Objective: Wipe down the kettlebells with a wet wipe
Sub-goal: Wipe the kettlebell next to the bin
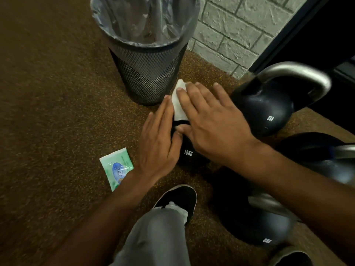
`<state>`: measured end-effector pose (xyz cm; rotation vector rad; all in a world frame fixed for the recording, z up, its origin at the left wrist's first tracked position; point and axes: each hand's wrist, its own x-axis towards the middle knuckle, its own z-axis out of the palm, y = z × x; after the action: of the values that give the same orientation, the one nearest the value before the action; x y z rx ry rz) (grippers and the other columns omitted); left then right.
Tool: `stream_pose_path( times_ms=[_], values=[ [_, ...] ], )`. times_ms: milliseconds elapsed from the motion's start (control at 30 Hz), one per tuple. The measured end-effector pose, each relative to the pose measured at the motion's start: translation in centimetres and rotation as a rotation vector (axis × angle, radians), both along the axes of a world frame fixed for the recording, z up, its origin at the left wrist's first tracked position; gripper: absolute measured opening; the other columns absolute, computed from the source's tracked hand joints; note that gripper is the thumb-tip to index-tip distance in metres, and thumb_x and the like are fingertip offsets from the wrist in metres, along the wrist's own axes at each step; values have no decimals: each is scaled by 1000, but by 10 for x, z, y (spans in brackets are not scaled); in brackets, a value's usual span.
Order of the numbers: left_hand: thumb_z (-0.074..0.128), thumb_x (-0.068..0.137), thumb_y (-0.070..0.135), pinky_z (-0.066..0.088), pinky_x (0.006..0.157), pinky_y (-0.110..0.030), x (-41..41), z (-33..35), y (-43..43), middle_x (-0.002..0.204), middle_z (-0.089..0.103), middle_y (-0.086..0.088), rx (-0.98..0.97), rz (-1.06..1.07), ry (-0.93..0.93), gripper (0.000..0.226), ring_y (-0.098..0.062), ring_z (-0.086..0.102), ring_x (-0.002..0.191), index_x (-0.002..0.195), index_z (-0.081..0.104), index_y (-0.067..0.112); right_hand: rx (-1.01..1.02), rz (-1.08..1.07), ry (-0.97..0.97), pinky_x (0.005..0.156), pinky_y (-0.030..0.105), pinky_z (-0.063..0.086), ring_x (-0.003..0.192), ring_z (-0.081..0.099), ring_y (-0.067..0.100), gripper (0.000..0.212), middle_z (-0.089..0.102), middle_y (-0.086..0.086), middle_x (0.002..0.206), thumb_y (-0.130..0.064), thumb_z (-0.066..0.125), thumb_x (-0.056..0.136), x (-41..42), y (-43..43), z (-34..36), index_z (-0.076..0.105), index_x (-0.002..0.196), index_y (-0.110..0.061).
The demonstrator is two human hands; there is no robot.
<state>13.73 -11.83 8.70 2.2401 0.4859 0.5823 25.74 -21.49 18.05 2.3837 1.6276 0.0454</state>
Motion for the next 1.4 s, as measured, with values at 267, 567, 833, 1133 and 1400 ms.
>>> stream_pose_path(
  times_ms=[267, 567, 833, 1133, 1400],
  values=[
    [40, 99, 37, 29, 121, -47, -2, -2, 0, 169, 20, -5, -1, -16, -16, 71, -12, 19, 156, 162, 17, 13, -12, -98, 173, 122, 43, 18, 146, 35, 28, 79, 35, 14, 159, -60, 25, 98, 18, -50, 17, 18, 159, -10],
    [29, 101, 51, 16, 125, -54, -2, 0, -5, 172, 4, -5, 55, -39, 89, 79, -13, 5, 158, 164, 3, 12, -47, -540, 1133, 84, 32, 47, 92, 66, 10, 61, 70, -11, 100, -73, 19, 98, 56, 43, 54, 64, 106, -33],
    [29, 100, 53, 18, 124, -55, 0, 0, -8, 172, 5, -5, 45, -12, 76, 80, -14, 8, 158, 164, 5, 11, -144, -767, 1546, 87, 43, 50, 82, 72, 28, 76, 68, 16, 87, -80, 26, 93, 92, 53, 32, 50, 121, -14],
    [32, 99, 47, 19, 124, -55, 0, -2, -7, 172, 9, -6, 15, -23, 33, 78, -13, 9, 158, 163, 8, 10, -148, -188, 783, 120, 45, 29, 139, 46, 13, 73, 45, -10, 156, -74, 14, 98, 57, 10, 53, 44, 152, -35],
    [37, 100, 31, 27, 123, -51, -2, -3, 0, 169, 23, -6, -478, 40, -180, 72, -12, 22, 155, 163, 9, 9, -185, 331, -21, 97, 47, 40, 103, 62, 30, 72, 62, 11, 113, -44, 1, 90, 12, 51, 18, 58, 121, -11]
  ],
)
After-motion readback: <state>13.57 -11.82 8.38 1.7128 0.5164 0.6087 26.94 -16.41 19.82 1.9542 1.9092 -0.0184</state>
